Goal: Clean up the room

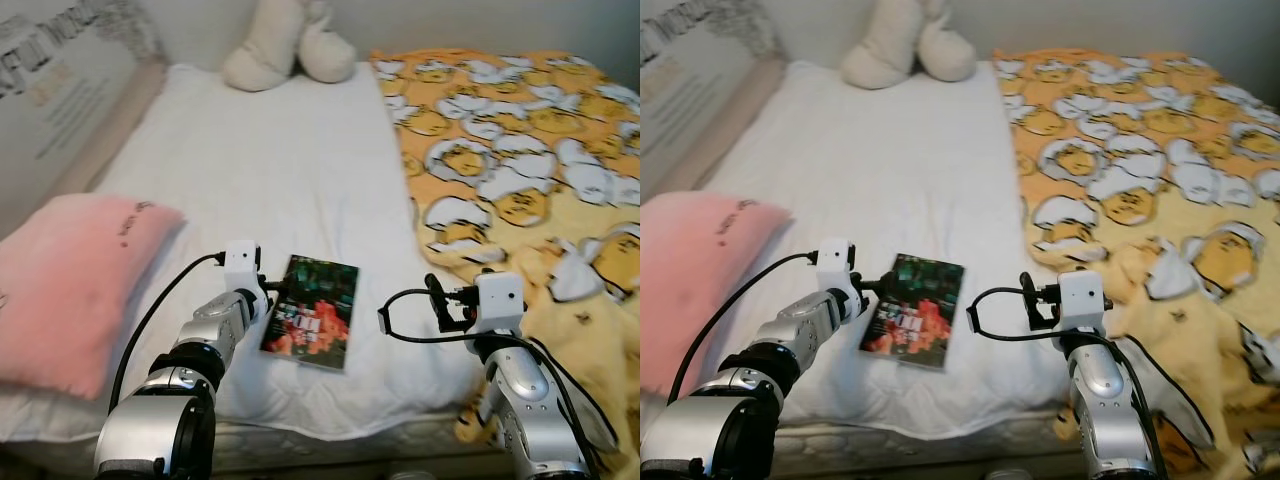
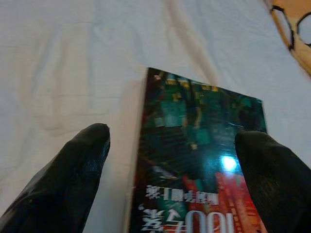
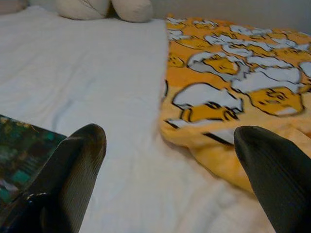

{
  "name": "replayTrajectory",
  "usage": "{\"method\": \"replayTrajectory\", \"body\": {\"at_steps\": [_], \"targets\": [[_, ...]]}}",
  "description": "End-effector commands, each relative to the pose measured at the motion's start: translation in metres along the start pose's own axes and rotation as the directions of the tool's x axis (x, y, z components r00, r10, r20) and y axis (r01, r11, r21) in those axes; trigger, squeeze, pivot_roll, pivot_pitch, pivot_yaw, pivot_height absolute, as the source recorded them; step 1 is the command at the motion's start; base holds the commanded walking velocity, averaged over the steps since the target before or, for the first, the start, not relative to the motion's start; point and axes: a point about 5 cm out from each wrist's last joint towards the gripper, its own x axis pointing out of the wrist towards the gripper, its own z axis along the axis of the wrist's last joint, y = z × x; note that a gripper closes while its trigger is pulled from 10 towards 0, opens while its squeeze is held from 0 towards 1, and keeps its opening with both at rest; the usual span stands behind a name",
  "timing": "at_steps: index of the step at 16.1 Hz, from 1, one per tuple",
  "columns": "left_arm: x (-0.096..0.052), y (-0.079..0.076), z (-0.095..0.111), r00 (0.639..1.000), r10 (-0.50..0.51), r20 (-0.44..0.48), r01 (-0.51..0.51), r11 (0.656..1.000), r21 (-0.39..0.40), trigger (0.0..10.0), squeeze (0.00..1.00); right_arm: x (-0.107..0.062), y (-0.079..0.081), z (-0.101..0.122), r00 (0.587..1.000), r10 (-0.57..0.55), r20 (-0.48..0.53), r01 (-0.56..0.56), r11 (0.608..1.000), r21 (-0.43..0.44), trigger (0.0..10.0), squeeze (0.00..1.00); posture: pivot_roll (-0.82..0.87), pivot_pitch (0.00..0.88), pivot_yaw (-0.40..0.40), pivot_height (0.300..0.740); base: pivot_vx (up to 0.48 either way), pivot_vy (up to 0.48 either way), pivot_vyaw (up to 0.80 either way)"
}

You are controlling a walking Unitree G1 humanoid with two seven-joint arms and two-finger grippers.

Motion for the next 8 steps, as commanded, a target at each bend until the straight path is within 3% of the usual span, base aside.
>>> {"method": "replayTrajectory", "body": {"at_steps": [1,8], "targets": [[-0.001,0.005,-0.002,0.999,0.031,0.005,-0.031,0.999,-0.008,10.0,0.00,0.000,0.000,0.004,1.000,0.007,0.005,-0.007,1.000,-0.005,10.0,0.00,-0.30,0.000,0.066,0.740,0.000,0.000,0.00],[-0.002,0.004,-0.029,0.992,0.100,-0.071,-0.097,0.994,0.044,10.0,0.00,0.000,0.003,0.002,1.000,0.029,-0.010,-0.029,0.999,-0.015,10.0,0.00,-0.29,0.000,0.055,0.740,0.000,0.000,0.00]]}}
